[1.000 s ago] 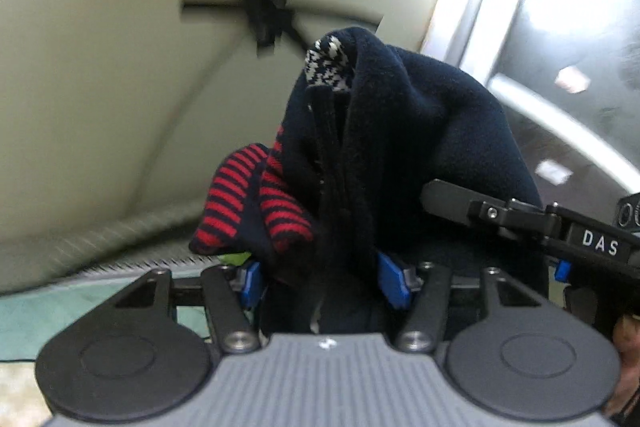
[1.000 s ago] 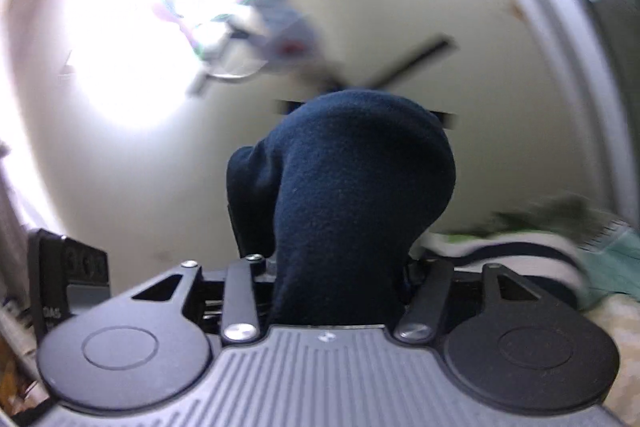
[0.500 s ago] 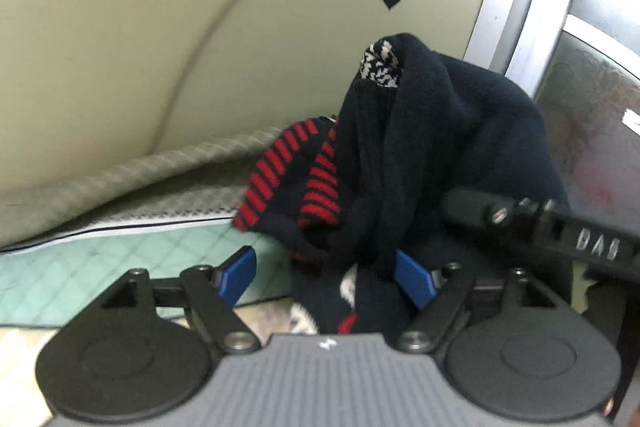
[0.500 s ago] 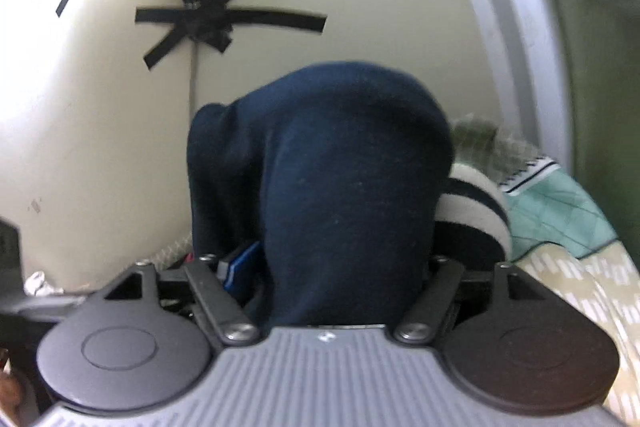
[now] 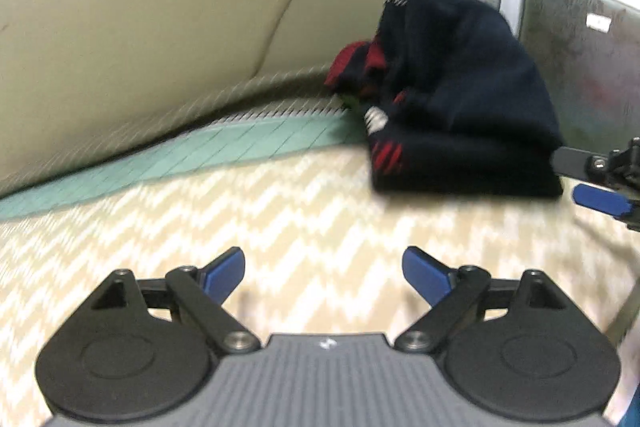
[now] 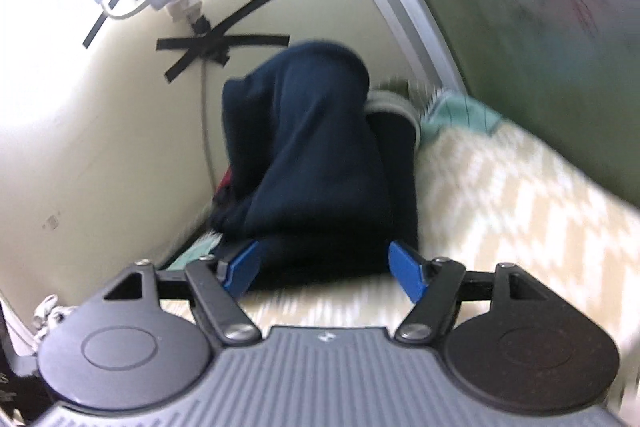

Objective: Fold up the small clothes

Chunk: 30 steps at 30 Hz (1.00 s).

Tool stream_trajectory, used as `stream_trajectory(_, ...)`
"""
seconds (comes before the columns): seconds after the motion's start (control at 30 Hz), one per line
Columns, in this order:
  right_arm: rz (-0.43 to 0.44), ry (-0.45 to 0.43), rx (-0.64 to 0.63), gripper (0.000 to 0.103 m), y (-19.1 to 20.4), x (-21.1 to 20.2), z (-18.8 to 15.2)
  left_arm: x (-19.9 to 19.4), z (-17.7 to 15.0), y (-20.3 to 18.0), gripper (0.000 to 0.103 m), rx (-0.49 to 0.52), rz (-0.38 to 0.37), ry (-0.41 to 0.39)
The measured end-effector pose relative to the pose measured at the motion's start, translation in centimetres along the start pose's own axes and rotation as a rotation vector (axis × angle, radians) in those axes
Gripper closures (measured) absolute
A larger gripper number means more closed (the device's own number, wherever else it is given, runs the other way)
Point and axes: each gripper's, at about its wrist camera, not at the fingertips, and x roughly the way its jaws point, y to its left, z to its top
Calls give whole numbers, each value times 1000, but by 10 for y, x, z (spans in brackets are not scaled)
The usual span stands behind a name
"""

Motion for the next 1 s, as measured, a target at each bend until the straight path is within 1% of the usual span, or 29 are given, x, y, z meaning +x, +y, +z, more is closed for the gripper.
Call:
stream_trajectory(0.1,5,11,22,38,9,-17,-21,-15,-17,10,14,-14,17,3)
stream_trajectory(0.17,9,18,22,38,17,-29,-36,-26,-25,15,13,-18,35,-11)
stream_trajectory(0.2,9,23,15,38,21,-35,-43,-30,-29,18,11,-20,44,-22)
stream_trajectory(0.23,9,27,6,38,26,-39,-49,-35,-32,20,7,-19,60,-32)
stream_trajectory(0.33,10,34,-27,38,44,-52,-65,-48,-41,21,7,3,129,-50)
stream_trajectory(0.47,11,38,-64,37,62,-66,-85,-63,-51,28,6,3,168,-66)
stream_trajectory(0.6,-11,40,-103,37,75,-72,-103,-76,-59,36,0,-28,175,-86)
stream_trajectory(0.77,-42,2,-152,36,84,-76,-108,-78,-63,40,0,-41,171,-92)
stream_trajectory(1.0,-56,-10,-144,36,83,-77,-109,-77,-62,39,0,-43,178,-89)
